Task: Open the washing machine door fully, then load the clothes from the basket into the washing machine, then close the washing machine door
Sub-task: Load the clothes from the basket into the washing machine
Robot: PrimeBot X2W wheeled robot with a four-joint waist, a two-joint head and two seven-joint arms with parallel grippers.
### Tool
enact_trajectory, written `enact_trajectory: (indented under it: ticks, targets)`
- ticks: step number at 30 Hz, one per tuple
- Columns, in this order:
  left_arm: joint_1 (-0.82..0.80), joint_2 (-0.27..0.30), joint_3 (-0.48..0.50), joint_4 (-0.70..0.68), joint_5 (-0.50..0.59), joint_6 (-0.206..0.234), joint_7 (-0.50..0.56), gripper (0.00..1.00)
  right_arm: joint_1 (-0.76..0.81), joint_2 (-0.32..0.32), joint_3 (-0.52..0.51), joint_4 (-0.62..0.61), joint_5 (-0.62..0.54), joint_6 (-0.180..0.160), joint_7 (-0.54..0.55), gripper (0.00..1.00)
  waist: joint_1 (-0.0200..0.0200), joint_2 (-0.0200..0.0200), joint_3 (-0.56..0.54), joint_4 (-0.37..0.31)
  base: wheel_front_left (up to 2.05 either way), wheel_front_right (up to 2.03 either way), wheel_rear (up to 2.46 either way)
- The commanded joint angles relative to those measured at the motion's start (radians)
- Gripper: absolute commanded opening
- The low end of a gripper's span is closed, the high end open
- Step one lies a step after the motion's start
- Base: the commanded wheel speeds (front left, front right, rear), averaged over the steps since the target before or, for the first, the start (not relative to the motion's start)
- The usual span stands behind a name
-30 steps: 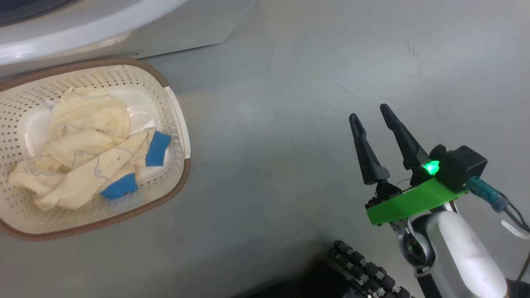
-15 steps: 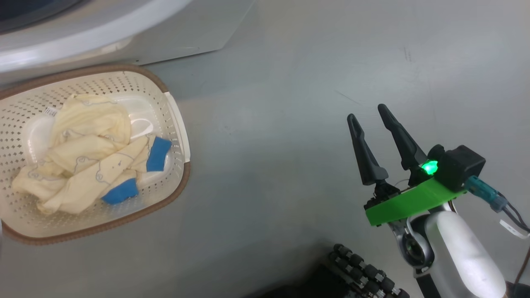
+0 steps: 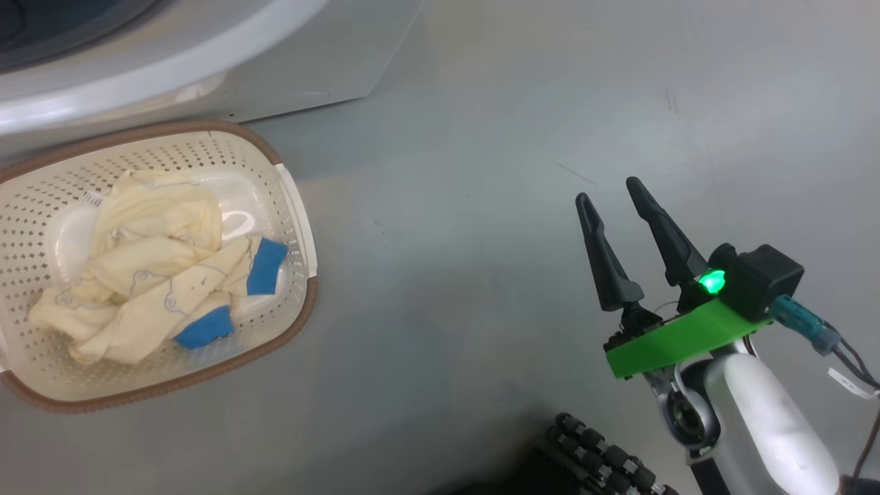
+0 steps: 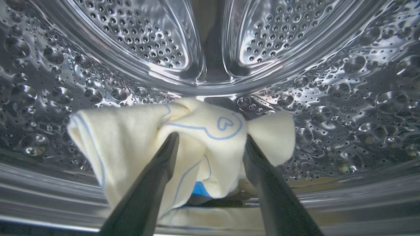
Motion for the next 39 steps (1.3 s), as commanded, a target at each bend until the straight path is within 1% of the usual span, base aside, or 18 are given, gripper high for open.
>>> enact_trajectory:
  ticks: [1, 7, 10, 18, 30, 39]
  targets:
    - [-0.045, 0.028, -0.005, -0.022, -0.002, 0.001, 0.017, 1.0, 0.032, -0.003, 0.015, -0.021, 0.006, 0.0, -0.006, 1.0, 0.0, 0.0, -0.004, 0.0, 0.0, 0.0, 0.0]
    - [-0.032, 0.021, -0.005, 0.0, -0.017, 0.015, 0.093, 1.0, 0.037, -0.003, 0.016, -0.016, 0.003, 0.0, -0.006, 1.0, 0.0, 0.0, -0.023, 0.001, 0.0, 0.0, 0.0]
    - [-0.023, 0.02, -0.008, 0.004, -0.021, 0.024, 0.101, 1.0, 0.038, -0.003, 0.014, -0.014, 0.001, 0.0, -0.006, 1.0, 0.0, 0.0, -0.034, 0.003, 0.0, 0.0, 0.0]
    - [0.008, -0.023, 0.003, 0.006, -0.06, 0.02, 0.05, 1.0, 0.031, -0.003, -0.008, -0.015, -0.013, 0.0, -0.006, 1.0, 0.0, 0.0, -0.068, 0.037, 0.0, 0.0, 0.0]
    - [0.094, -0.075, 0.02, 0.011, -0.115, -0.009, -0.04, 1.0, 0.028, -0.005, -0.03, -0.007, -0.04, 0.0, -0.006, 1.0, 0.0, 0.0, -0.156, 0.096, 0.0, 0.0, 0.0]
    - [0.186, -0.085, 0.027, 0.014, -0.146, -0.04, -0.102, 1.0, 0.03, -0.012, -0.039, -0.003, -0.044, 0.0, -0.006, 1.0, 0.0, 0.0, -0.217, 0.129, 0.0, 0.0, 0.0]
